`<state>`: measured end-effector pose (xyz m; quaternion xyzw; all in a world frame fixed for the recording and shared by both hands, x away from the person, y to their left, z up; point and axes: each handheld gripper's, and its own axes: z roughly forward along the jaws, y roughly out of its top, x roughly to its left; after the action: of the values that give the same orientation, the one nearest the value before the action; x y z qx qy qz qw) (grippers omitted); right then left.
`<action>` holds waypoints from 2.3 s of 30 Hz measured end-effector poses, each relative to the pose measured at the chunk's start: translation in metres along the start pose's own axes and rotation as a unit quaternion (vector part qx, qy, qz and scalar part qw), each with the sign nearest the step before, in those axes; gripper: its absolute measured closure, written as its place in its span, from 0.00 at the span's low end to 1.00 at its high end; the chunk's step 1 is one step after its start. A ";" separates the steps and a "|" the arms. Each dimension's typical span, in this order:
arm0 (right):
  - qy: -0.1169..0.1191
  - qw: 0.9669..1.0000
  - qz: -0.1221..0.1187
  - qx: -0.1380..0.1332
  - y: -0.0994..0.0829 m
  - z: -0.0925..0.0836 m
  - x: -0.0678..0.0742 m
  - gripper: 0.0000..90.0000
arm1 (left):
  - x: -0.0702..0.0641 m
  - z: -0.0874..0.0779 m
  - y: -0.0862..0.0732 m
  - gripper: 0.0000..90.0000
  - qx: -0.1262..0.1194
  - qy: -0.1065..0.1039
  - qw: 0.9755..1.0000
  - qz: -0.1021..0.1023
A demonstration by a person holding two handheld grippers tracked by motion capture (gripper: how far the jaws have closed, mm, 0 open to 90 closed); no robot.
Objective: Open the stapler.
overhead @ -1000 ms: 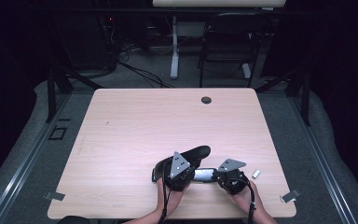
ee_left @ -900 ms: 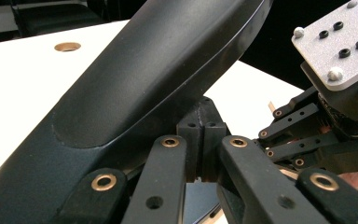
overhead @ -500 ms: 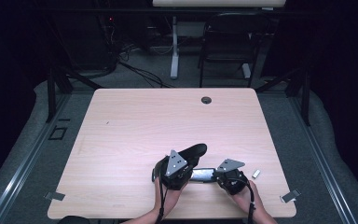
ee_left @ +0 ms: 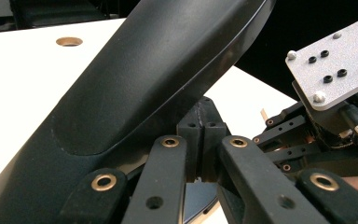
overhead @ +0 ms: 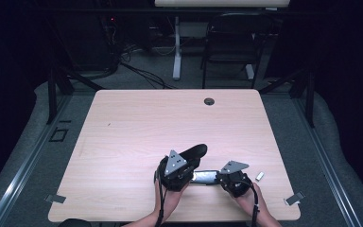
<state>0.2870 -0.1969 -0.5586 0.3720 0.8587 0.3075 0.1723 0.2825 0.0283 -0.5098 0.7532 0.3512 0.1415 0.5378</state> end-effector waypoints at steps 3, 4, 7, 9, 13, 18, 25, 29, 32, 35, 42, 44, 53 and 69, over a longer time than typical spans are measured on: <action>0.003 1.000 0.004 -0.001 -0.001 0.000 -0.001 1.00 | 0.001 -0.002 0.001 1.00 -0.001 0.001 1.000 -0.003; 0.005 1.000 0.004 0.000 -0.001 0.000 -0.002 1.00 | 0.001 -0.003 0.001 1.00 0.001 0.001 1.000 -0.002; 0.003 1.000 0.005 -0.001 0.000 0.000 -0.001 1.00 | 0.001 -0.006 0.002 1.00 0.003 -0.001 1.000 -0.006; 0.003 1.000 0.002 0.001 0.000 0.000 -0.001 1.00 | 0.001 -0.005 0.002 1.00 0.004 -0.003 1.000 -0.013; 0.001 1.000 0.000 0.002 0.000 0.000 -0.001 1.00 | 0.002 -0.006 0.004 1.00 0.007 -0.002 1.000 -0.011; 0.000 1.000 -0.001 0.002 0.000 0.000 -0.001 1.00 | 0.003 -0.008 0.005 1.00 0.007 0.003 1.000 -0.006; 0.001 1.000 -0.001 0.004 0.000 0.000 -0.001 1.00 | 0.005 -0.012 0.007 1.00 -0.001 0.007 1.000 -0.014; 0.002 1.000 -0.002 0.005 0.000 0.000 -0.001 1.00 | 0.007 -0.014 0.008 1.00 -0.001 0.008 1.000 -0.015; 0.002 1.000 -0.001 0.004 0.000 0.000 -0.001 1.00 | 0.007 -0.015 0.008 1.00 -0.002 0.009 1.000 -0.019; 0.002 1.000 -0.001 0.004 0.000 0.000 -0.001 1.00 | 0.008 -0.018 0.010 1.00 0.005 0.004 1.000 -0.020; 0.006 1.000 0.003 0.002 0.000 0.000 -0.001 1.00 | 0.012 -0.022 0.013 1.00 0.004 0.007 1.000 -0.025; 0.008 1.000 0.003 0.003 0.000 0.000 -0.001 1.00 | 0.013 -0.022 0.013 1.00 0.001 0.012 1.000 -0.027; 0.011 1.000 0.009 0.002 0.000 0.000 -0.002 1.00 | 0.011 -0.021 0.012 1.00 0.002 0.015 1.000 -0.021; 0.011 1.000 0.009 0.003 0.001 0.000 -0.002 1.00 | 0.018 -0.035 0.018 1.00 -0.032 0.031 0.999 -0.026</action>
<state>0.2886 -0.1977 -0.5584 0.3772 0.8580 0.3105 0.1586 0.2814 0.0623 -0.4836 0.7214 0.3826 0.1622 0.5539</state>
